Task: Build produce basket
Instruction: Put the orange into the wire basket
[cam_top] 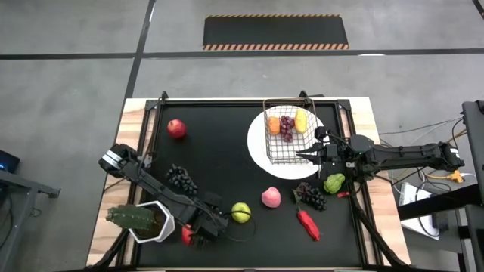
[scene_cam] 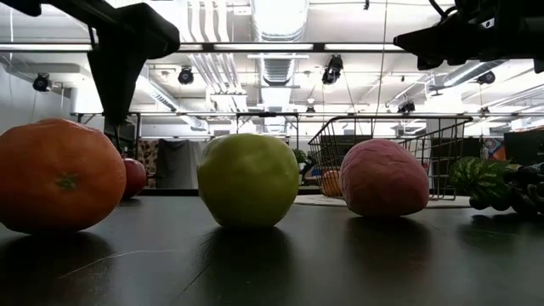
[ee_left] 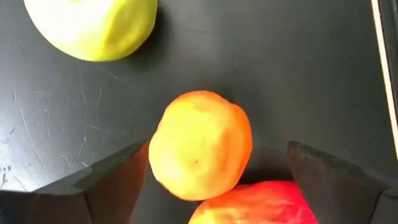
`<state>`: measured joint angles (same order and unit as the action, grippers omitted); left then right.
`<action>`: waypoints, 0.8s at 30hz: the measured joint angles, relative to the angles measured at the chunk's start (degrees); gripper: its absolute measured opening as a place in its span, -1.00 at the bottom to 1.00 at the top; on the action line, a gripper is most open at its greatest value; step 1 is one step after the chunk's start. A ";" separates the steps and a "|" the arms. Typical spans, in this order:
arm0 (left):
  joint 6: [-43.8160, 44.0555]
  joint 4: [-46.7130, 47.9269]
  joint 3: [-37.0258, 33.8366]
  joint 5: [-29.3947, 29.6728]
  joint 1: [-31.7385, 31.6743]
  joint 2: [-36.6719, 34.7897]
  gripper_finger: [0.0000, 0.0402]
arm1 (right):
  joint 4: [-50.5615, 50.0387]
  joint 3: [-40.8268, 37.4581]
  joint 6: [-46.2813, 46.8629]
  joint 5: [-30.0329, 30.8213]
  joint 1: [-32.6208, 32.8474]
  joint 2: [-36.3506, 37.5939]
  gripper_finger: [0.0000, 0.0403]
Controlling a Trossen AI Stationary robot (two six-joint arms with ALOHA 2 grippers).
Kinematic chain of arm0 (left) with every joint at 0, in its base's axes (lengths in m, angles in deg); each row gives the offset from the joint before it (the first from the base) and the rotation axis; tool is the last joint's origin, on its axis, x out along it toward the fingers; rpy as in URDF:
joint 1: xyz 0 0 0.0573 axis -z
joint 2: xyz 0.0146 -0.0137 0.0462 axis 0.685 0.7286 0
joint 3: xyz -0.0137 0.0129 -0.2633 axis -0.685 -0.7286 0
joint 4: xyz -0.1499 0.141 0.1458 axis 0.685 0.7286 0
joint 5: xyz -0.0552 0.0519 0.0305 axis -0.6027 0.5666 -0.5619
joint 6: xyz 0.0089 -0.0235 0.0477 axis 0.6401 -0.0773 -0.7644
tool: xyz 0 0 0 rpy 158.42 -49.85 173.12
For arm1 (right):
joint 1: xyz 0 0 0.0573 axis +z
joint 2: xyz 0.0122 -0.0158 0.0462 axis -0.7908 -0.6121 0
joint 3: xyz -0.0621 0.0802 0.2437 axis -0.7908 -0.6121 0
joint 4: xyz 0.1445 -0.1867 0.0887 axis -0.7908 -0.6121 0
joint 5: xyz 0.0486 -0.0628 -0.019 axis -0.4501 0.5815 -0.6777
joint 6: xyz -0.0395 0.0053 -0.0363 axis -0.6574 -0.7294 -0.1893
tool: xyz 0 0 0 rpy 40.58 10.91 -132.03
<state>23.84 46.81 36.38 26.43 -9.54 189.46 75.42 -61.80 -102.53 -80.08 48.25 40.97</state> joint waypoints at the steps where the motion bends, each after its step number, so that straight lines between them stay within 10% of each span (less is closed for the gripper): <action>1: -0.02 -1.17 -0.61 -0.08 0.00 -0.28 0.85 | 0.00 0.00 0.00 0.01 0.00 0.00 -0.94; 24: -0.03 -16.71 -15.10 -0.28 -0.04 -3.31 0.81 | -0.01 -0.02 0.66 0.03 0.00 -0.02 -0.94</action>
<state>23.81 30.10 21.28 26.15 -9.58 186.15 75.41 -61.82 -101.87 -80.05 48.25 40.95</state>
